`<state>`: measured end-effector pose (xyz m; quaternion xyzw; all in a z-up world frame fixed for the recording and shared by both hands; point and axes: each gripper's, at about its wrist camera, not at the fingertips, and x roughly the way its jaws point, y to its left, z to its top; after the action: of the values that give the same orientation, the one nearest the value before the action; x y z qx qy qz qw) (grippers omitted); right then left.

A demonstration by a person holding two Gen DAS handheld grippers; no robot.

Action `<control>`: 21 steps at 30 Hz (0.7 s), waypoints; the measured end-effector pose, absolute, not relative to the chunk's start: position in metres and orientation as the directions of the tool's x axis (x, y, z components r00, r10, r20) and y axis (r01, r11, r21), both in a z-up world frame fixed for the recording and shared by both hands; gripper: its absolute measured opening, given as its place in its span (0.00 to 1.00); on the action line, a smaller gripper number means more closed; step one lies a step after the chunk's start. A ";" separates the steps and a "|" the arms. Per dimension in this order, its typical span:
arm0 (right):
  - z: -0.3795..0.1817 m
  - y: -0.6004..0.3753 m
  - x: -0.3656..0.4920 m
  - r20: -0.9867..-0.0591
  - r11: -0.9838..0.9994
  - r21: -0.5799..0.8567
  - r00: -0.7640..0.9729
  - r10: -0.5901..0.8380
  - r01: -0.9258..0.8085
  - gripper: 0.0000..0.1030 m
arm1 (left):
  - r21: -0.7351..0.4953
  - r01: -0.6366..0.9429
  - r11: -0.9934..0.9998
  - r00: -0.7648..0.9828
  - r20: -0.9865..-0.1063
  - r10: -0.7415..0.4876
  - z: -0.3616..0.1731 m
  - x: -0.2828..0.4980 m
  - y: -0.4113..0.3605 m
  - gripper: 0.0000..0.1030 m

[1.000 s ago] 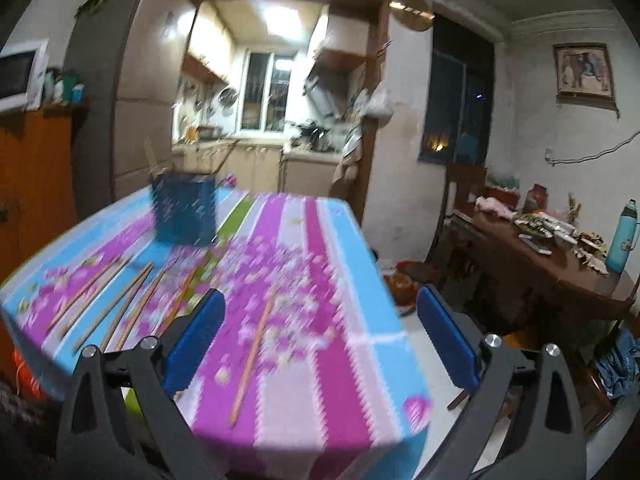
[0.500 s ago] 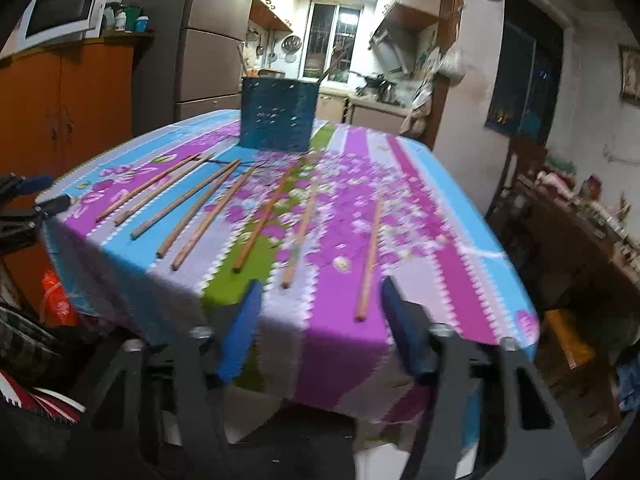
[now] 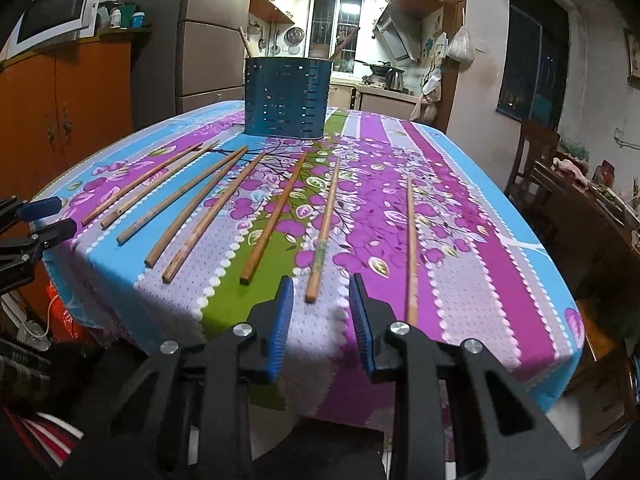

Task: Organize utensils
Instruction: 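Move the left tool back to the chopsticks while the right tool returns too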

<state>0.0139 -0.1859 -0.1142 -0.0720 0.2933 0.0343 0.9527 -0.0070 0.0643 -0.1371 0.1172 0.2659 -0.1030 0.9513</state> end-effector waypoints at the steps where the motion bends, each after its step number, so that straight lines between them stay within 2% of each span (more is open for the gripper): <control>1: -0.115 -0.185 0.016 -0.565 0.987 -0.117 0.825 0.023 -0.107 0.27 | 0.170 0.262 0.950 0.839 -0.527 -0.137 -0.137 -0.005 0.063 0.54; 3: -0.117 -0.184 0.020 -0.570 0.987 -0.115 0.821 0.024 -0.108 0.27 | 0.175 0.263 0.949 0.837 -0.530 -0.135 -0.139 0.002 0.061 0.54; 5: -0.118 -0.183 0.022 -0.572 0.987 -0.119 0.820 0.020 -0.107 0.27 | 0.169 0.264 0.950 0.832 -0.539 -0.136 -0.142 0.006 0.061 0.49; 11: -0.121 -0.184 0.026 -0.570 0.988 -0.119 0.821 0.014 -0.100 0.27 | 0.132 0.248 0.960 0.823 -0.552 -0.136 -0.148 0.013 0.067 0.42; 16: -0.122 -0.184 0.031 -0.572 0.990 -0.090 0.819 0.038 -0.109 0.15 | 0.130 0.258 0.957 0.830 -0.537 -0.151 -0.150 0.013 0.065 0.37; 21: -0.122 -0.189 0.030 -0.578 0.995 -0.039 0.815 0.049 -0.087 0.15 | 0.089 0.265 0.960 0.827 -0.532 -0.179 -0.152 0.013 0.069 0.35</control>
<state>0.0296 -0.1892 -0.1225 -0.0318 0.3023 0.0357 0.9520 0.0128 0.0686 -0.1520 0.0797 0.2696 -0.1168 0.9525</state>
